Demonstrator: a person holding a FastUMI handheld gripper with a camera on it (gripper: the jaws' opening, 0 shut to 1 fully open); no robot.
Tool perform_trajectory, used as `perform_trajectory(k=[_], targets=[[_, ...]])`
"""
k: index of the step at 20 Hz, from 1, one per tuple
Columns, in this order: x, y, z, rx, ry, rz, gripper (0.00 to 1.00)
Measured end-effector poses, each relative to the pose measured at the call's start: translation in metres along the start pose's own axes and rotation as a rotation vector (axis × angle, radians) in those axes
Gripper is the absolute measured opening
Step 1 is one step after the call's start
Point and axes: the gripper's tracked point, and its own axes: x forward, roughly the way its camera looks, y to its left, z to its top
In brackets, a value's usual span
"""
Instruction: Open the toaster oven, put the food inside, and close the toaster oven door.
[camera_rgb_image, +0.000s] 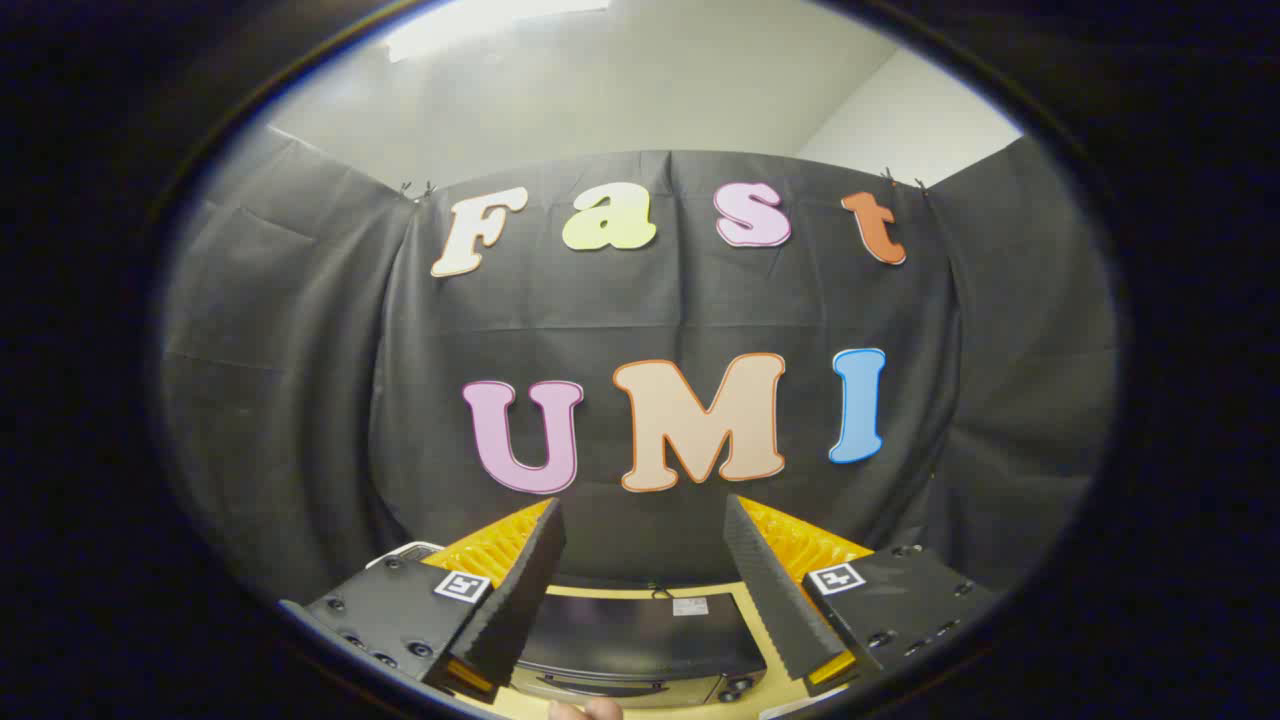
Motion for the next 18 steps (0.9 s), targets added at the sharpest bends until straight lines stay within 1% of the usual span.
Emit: perform_trajectory(k=[7,18], targets=[[-0.0015,0.0022,-0.0069,-0.027,0.034,0.027,0.99],[0.0020,0.0068,-0.0090,0.005,0.035,0.056,0.99]])
